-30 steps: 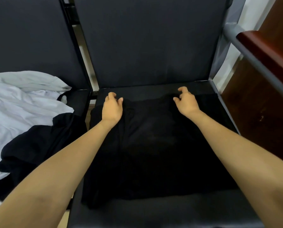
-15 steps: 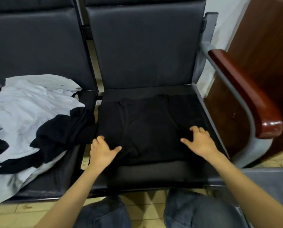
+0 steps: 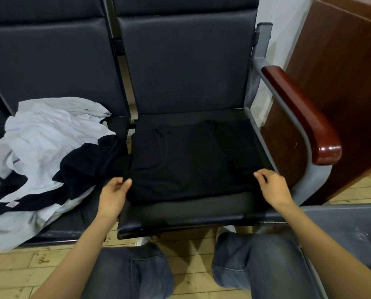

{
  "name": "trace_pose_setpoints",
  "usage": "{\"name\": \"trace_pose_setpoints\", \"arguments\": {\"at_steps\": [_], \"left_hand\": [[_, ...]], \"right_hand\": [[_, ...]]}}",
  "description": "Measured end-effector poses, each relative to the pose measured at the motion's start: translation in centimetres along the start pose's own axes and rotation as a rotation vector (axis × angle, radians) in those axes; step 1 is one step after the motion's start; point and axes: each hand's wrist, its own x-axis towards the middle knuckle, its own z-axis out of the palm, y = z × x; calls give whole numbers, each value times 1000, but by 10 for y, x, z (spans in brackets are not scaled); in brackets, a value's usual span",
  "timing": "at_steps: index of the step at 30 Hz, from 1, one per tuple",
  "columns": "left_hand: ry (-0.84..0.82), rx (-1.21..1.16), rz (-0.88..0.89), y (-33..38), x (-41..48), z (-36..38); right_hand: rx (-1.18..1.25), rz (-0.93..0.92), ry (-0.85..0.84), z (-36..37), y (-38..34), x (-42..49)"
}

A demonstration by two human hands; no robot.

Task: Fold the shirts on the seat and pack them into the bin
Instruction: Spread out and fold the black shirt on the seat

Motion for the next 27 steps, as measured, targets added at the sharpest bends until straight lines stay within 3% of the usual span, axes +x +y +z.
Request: {"name": "trace_pose_setpoints", "arguments": {"at_steps": [3, 5, 9, 12, 17, 20, 24, 27], "left_hand": [[-7, -85, 28, 0, 8, -8], [7, 17, 17, -6, 14, -12], [-126, 530, -95, -31, 21, -16], [-152, 566, -129, -31, 17, -14], [-83, 627, -41, -30, 14, -17], [-44, 742, 204, -25, 12, -11], [-265, 773, 528, -6, -3, 30], [-493, 984, 454, 2, -6, 67]], "right_hand": [[140, 62, 123, -12, -6, 2], [127, 112, 173, -16, -4, 3], [-158, 201, -46, -9, 6, -5], [-243, 191, -81, -5, 14, -10], [-378, 113, -60, -6, 13, -16], [-627, -6, -79, -4, 7, -17], [-368, -325, -48, 22, -26, -16], [-307, -352, -342, 47, -59, -10]]}}
